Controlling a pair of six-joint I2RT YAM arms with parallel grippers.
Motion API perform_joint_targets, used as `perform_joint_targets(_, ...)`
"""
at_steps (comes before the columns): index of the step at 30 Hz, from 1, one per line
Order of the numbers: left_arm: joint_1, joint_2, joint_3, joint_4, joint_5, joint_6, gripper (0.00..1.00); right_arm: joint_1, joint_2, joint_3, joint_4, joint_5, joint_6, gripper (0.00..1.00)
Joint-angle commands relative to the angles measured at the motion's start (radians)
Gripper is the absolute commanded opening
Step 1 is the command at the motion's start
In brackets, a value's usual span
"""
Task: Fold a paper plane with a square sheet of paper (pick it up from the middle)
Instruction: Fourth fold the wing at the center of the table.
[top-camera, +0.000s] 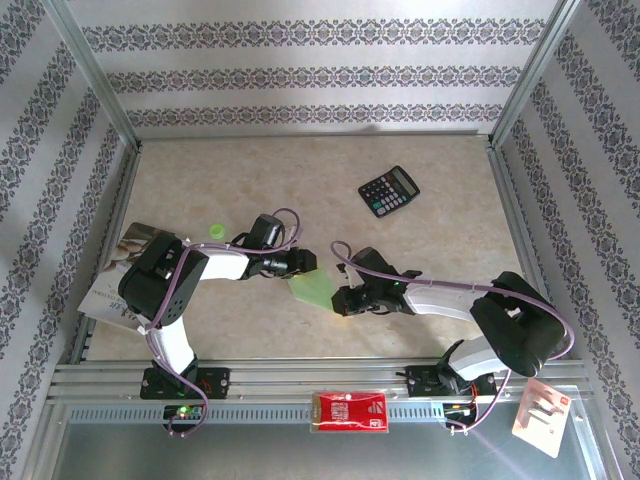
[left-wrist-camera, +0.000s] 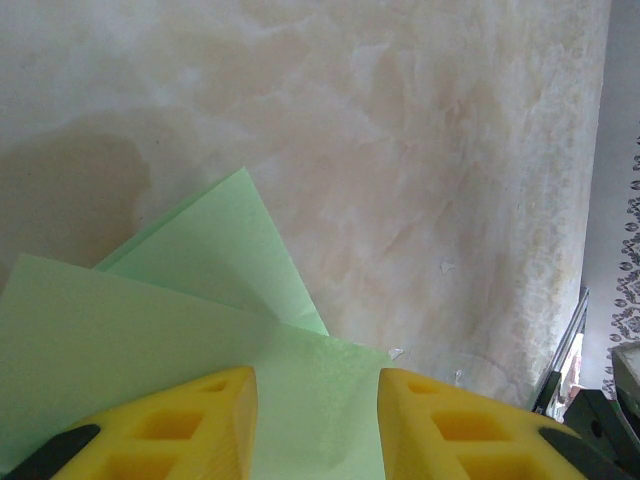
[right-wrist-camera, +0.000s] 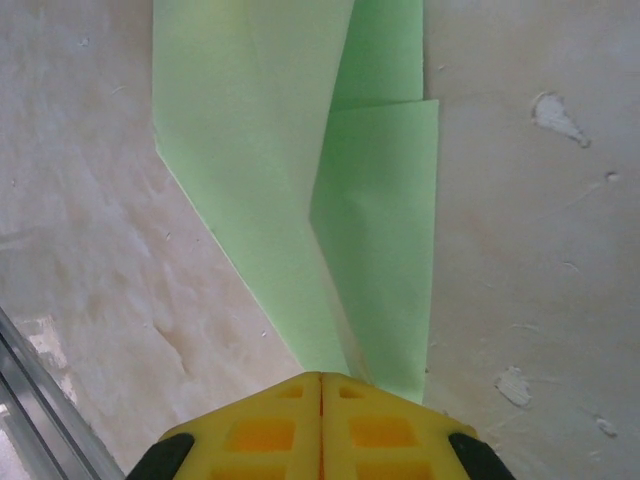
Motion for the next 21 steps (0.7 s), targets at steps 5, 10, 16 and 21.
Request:
perform_joint_targets(5,0.011,0.034,-0.007,-0.085,-0.036,0.034,0.37,-0.015,0.016,-0.027,0.014,-0.016,-0.026,0.07)
perform_joint_targets(10,0.011,0.031,-0.006,-0.089,-0.036,0.035,0.37,-0.018,0.021,-0.048,0.03,-0.015,-0.022,0.07)
perform_joint_targets(16,0.011,0.033,-0.001,-0.09,-0.036,0.035,0.36,-0.027,0.032,-0.08,0.05,-0.011,-0.017,0.07)
perform_joint_targets(21,0.01,0.034,0.0,-0.096,-0.039,0.041,0.37,-0.033,0.028,-0.111,0.055,-0.008,-0.012,0.06)
